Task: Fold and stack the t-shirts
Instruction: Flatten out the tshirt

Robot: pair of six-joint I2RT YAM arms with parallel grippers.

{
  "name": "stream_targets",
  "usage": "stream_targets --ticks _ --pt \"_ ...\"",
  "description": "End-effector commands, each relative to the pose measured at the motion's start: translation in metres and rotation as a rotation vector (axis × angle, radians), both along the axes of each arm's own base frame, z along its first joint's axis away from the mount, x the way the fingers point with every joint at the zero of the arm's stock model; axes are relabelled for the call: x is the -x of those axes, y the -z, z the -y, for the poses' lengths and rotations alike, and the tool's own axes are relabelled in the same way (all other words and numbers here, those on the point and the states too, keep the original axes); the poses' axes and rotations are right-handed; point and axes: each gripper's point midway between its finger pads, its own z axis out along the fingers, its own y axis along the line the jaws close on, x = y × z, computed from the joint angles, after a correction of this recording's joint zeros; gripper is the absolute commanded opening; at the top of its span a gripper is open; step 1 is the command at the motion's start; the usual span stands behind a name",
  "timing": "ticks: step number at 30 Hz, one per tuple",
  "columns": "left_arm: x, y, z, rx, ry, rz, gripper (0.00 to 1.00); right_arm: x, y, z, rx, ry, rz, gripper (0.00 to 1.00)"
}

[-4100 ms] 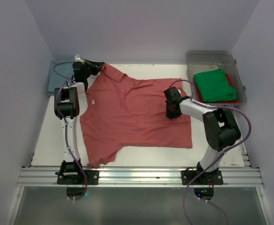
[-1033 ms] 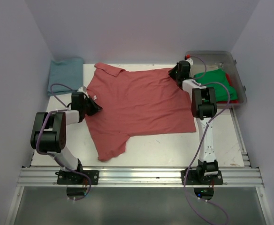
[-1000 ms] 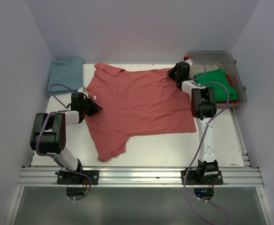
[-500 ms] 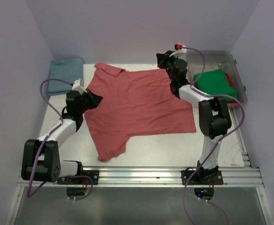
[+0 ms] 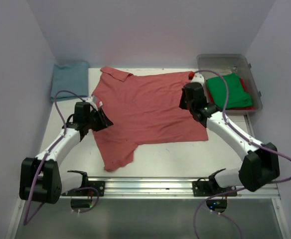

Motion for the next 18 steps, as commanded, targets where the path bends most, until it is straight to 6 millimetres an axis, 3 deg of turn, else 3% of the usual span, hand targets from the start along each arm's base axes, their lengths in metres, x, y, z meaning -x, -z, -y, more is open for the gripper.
stream_targets --ticks 1,2,3,5,7,11,13,15,18 --pt "0.061 0.007 -0.003 -0.068 0.051 -0.127 0.40 0.074 0.049 0.036 0.056 0.054 -0.233 0.31" --pt "0.072 0.009 -0.003 -0.061 0.042 -0.158 0.44 0.084 0.041 0.040 0.041 0.057 -0.214 0.37" --pt "0.092 0.016 -0.002 -0.059 0.042 -0.218 0.55 0.094 0.043 0.044 0.038 0.061 -0.234 0.42" --pt "0.106 0.005 0.003 -0.044 0.000 -0.235 0.59 0.107 0.048 0.049 0.047 0.052 -0.252 0.52" --pt "0.127 -0.005 0.017 0.001 0.032 -0.250 0.64 0.118 0.048 0.053 0.049 0.046 -0.263 0.54" --pt "0.161 -0.001 0.016 0.007 -0.011 -0.338 0.68 0.129 0.057 0.055 0.051 0.033 -0.295 0.56" --pt "0.172 0.000 0.018 0.015 0.012 -0.335 1.00 0.135 0.066 0.055 0.051 0.027 -0.318 0.56" --pt "0.179 -0.004 0.023 0.019 -0.018 -0.357 1.00 0.136 0.072 0.055 0.048 0.027 -0.328 0.56" --pt "0.184 0.008 0.023 -0.037 -0.003 -0.406 1.00 0.136 0.073 0.054 0.038 0.023 -0.326 0.56"
